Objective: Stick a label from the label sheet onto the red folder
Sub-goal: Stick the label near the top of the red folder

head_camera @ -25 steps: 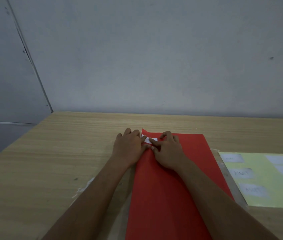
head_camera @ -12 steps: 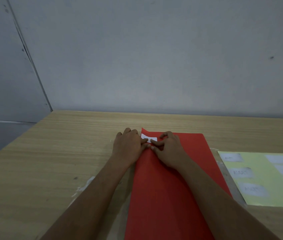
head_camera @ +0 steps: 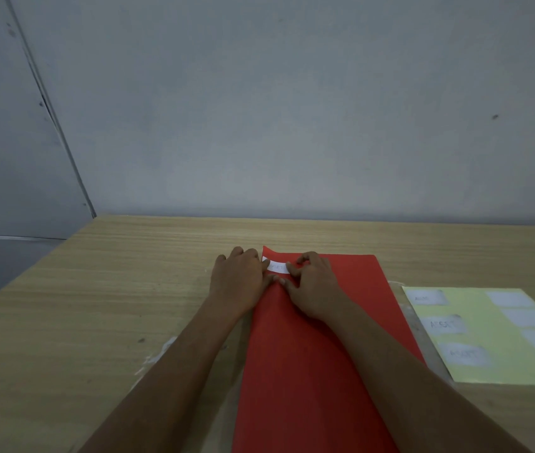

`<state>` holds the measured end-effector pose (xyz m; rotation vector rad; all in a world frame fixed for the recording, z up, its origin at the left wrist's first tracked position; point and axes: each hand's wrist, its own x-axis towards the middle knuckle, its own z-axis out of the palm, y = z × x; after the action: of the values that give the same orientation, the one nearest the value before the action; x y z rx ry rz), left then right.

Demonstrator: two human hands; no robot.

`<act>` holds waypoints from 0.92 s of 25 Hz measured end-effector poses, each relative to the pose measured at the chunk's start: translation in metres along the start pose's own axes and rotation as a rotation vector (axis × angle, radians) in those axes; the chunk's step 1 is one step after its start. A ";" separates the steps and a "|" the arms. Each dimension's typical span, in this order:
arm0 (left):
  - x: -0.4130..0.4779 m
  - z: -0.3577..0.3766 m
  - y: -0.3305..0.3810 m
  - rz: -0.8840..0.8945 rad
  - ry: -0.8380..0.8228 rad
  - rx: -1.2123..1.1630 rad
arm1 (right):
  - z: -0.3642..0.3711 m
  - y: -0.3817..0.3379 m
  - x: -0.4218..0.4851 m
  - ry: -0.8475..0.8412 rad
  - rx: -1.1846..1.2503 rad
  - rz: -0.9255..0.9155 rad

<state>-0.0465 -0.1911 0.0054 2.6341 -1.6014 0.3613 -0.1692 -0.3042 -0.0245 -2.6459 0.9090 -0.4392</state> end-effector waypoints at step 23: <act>-0.108 -0.037 0.034 -0.408 0.097 -0.551 | -0.092 0.002 -0.153 0.022 -0.171 0.535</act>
<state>-0.1301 -0.1073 0.0153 2.3706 -0.9216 0.0188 -0.3203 -0.2263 0.0297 -2.3978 1.6569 -0.2643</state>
